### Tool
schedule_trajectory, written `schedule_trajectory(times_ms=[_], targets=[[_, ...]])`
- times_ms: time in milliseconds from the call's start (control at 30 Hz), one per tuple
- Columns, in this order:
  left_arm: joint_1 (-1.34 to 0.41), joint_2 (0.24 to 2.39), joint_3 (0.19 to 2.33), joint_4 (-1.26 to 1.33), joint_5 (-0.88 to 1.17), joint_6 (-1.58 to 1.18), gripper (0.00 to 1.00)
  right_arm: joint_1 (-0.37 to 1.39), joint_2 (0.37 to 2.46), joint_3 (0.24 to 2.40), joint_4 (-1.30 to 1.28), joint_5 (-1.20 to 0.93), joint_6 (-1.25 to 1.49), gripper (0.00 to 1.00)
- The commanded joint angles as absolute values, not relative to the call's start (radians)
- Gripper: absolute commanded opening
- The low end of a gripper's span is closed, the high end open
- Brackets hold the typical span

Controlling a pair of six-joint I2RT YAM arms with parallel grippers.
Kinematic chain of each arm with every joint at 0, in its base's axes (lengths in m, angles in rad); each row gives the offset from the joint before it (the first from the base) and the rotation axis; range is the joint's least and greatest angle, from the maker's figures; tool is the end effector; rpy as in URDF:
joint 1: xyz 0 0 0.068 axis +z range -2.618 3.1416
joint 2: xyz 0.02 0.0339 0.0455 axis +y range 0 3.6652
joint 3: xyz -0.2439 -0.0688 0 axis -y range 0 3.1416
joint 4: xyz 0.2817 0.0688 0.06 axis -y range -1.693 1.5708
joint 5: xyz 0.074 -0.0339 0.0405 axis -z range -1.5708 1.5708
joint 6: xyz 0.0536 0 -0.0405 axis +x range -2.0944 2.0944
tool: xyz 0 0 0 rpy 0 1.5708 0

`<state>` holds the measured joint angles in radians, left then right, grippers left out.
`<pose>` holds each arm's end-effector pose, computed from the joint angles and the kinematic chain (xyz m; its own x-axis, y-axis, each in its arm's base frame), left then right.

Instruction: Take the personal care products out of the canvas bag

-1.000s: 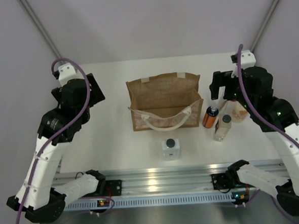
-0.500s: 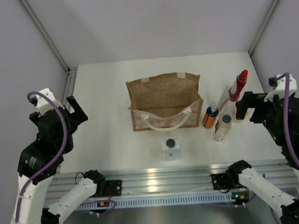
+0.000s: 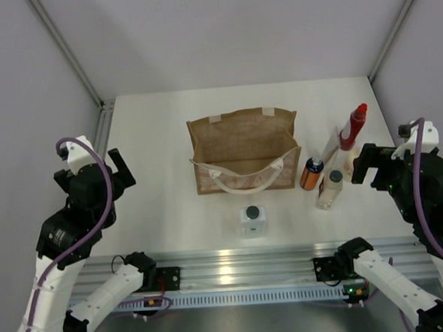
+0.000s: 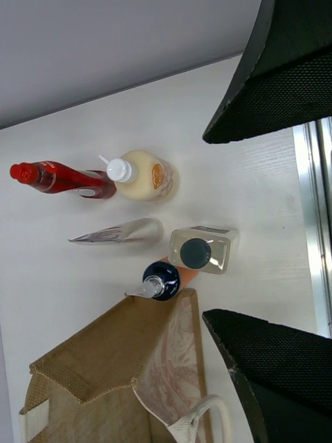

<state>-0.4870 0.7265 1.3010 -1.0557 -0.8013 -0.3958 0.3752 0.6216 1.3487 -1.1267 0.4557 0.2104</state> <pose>0.1419 -0.0316 0.4274 -0.2860 -0.1521 -0.9461 -0.3764 0.9258 -0.0350 0.1062 0.0165 0.4401 -0.3439 0.0661 -0.9367 0.1227 0.9921 0.0250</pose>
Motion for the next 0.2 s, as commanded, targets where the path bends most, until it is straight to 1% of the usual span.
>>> schedule_trajectory(times_ms=[0, 167], targets=[[-0.483, 0.721, 1.292, -1.049, -0.808, -0.413, 0.98, 0.357, 0.612, 1.348, -1.111, 0.472, 0.229, 0.99], [-0.483, 0.723, 1.298, -1.049, -0.805, -0.423, 0.98, 0.359, 0.612, 1.342, -1.089, 0.472, 0.227, 1.0]])
